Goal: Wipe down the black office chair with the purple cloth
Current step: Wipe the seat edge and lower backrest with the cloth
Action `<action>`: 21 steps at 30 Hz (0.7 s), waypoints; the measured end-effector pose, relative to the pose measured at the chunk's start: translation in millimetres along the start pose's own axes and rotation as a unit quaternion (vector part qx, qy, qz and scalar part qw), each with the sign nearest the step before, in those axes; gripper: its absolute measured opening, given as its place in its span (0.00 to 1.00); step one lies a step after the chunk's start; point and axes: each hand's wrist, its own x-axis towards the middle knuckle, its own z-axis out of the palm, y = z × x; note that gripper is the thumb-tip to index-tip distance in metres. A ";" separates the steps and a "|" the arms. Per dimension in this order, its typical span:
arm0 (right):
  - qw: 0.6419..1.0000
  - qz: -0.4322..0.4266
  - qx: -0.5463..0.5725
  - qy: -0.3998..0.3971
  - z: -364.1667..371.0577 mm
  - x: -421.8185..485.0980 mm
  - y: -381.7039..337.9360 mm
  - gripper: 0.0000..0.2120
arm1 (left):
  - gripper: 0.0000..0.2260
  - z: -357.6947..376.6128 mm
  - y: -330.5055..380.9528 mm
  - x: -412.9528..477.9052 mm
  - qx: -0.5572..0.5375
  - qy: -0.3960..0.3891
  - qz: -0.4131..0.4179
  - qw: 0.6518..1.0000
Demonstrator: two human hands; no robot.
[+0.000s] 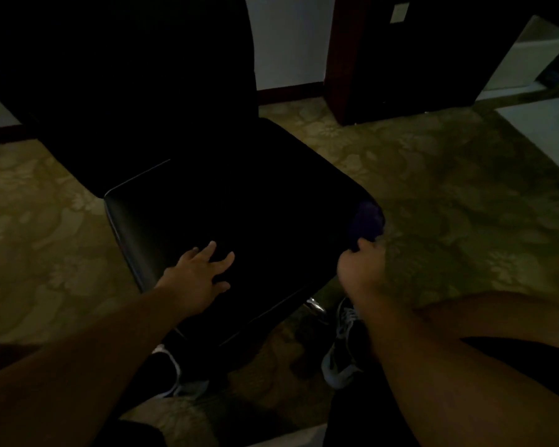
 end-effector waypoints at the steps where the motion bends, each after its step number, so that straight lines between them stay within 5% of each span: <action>1: 0.999 -0.032 -0.015 0.003 12.3 -15.9 1.6 0.15 | 0.28 0.5 7.3 2.6 0.005 0.005 -0.001 1.000; 5: 0.993 -0.117 -0.007 -0.004 48.5 -75.9 3.0 0.17 | 0.28 -2.6 29.1 2.6 0.002 0.014 -0.024 1.000; 16: 0.999 -0.007 0.030 -0.028 1.4 71.6 -23.2 0.23 | 0.28 9.9 28.5 9.8 -0.006 0.018 -0.037 0.999; 21: 0.994 -0.006 0.078 -0.075 -9.7 63.7 -15.2 0.22 | 0.28 6.3 48.8 14.2 0.012 0.031 -0.033 0.999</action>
